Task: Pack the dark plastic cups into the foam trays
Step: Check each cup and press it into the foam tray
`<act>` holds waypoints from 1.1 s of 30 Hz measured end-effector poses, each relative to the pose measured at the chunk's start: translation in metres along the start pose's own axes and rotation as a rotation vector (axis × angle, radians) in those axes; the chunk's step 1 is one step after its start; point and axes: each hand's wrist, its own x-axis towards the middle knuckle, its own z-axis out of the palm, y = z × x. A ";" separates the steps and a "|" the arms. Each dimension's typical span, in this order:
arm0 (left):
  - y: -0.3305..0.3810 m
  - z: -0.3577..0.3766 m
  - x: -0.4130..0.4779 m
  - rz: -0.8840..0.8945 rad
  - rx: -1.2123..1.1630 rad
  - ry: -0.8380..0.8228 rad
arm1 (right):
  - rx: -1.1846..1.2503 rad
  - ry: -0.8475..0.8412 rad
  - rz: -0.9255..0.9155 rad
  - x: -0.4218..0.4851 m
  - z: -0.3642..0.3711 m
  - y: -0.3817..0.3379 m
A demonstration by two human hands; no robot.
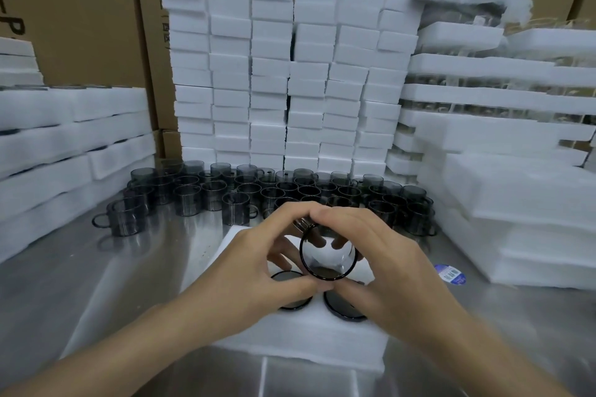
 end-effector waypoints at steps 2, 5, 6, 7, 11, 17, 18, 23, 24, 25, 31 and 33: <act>0.000 0.001 0.000 -0.019 -0.040 0.000 | -0.003 -0.005 0.001 0.001 0.000 0.001; 0.001 -0.002 0.002 -0.063 -0.106 0.004 | 0.004 -0.009 0.007 0.001 0.000 -0.001; 0.001 -0.004 0.003 -0.086 -0.142 0.005 | 0.021 -0.001 0.018 0.001 -0.001 -0.002; 0.000 -0.005 0.005 -0.109 -0.186 0.007 | 0.046 0.013 0.035 0.001 -0.001 -0.002; -0.004 -0.010 0.011 -0.182 -0.388 0.044 | 0.128 0.067 0.122 0.001 -0.001 0.001; -0.006 -0.013 0.015 -0.218 -0.435 0.050 | 0.146 0.145 0.180 0.000 0.000 0.002; -0.005 -0.013 0.015 -0.229 -0.448 0.043 | 0.131 0.159 0.185 0.000 0.000 0.002; -0.004 -0.015 0.014 -0.283 -0.510 -0.020 | -0.008 0.216 0.145 0.004 -0.001 0.001; -0.003 -0.017 0.014 -0.293 -0.517 -0.038 | -0.015 0.207 0.149 0.004 -0.001 0.001; -0.002 -0.018 0.014 -0.300 -0.516 -0.060 | -0.016 0.195 0.155 0.004 -0.001 0.001; -0.003 -0.016 0.013 -0.296 -0.434 -0.050 | 0.014 0.129 0.171 0.002 0.002 0.001; -0.003 -0.017 0.013 -0.298 -0.457 -0.028 | 0.023 0.116 0.175 0.002 0.003 0.001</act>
